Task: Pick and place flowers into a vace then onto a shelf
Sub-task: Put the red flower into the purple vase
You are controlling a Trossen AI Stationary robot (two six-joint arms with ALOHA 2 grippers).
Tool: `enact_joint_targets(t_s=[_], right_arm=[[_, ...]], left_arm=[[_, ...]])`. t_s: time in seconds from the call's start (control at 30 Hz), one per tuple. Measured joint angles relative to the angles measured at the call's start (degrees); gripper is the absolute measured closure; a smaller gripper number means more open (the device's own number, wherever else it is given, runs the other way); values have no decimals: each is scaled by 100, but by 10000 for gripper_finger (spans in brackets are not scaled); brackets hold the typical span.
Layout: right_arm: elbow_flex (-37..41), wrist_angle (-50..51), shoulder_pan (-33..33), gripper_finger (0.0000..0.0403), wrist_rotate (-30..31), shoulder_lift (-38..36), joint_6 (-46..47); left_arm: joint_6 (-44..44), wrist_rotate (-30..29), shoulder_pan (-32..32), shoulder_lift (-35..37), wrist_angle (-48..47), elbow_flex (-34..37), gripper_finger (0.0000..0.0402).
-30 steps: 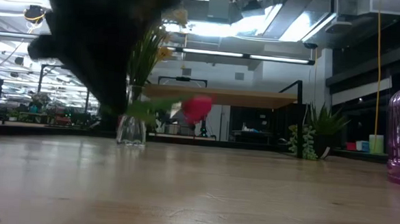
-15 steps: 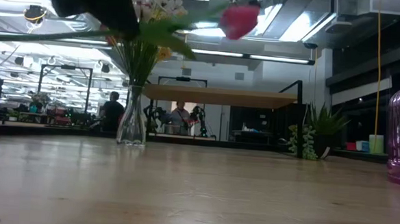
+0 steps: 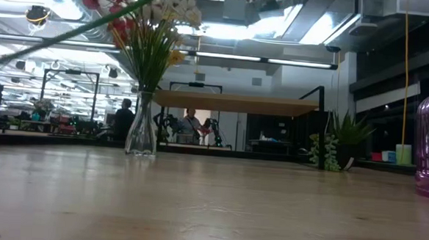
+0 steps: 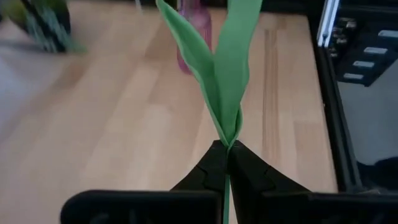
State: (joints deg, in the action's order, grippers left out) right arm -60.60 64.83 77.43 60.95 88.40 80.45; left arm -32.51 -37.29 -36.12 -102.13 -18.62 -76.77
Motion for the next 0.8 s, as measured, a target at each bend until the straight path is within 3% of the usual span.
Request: enact_joint_targets(t_s=[0.13,0.23,0.33,0.53,0.8], right_arm=[[0,-284,0,393,85,0,-15],[0,-554,0,393,303,0,-353],[0,-954,0,393,532,0,-891],[0,-1496,-3,393,842,0,-1328],[0,-2059,-401,389,897,18,-1515]], left_arm=[[658,-365,0,0,644,63,398],[1594,-437,76,0,2077,538,398],[2204,78,275,0,3647,1096,398],[2959,748,570,-7,5629,1759,398],[3926,1487,570,-7,6592,1781,398]])
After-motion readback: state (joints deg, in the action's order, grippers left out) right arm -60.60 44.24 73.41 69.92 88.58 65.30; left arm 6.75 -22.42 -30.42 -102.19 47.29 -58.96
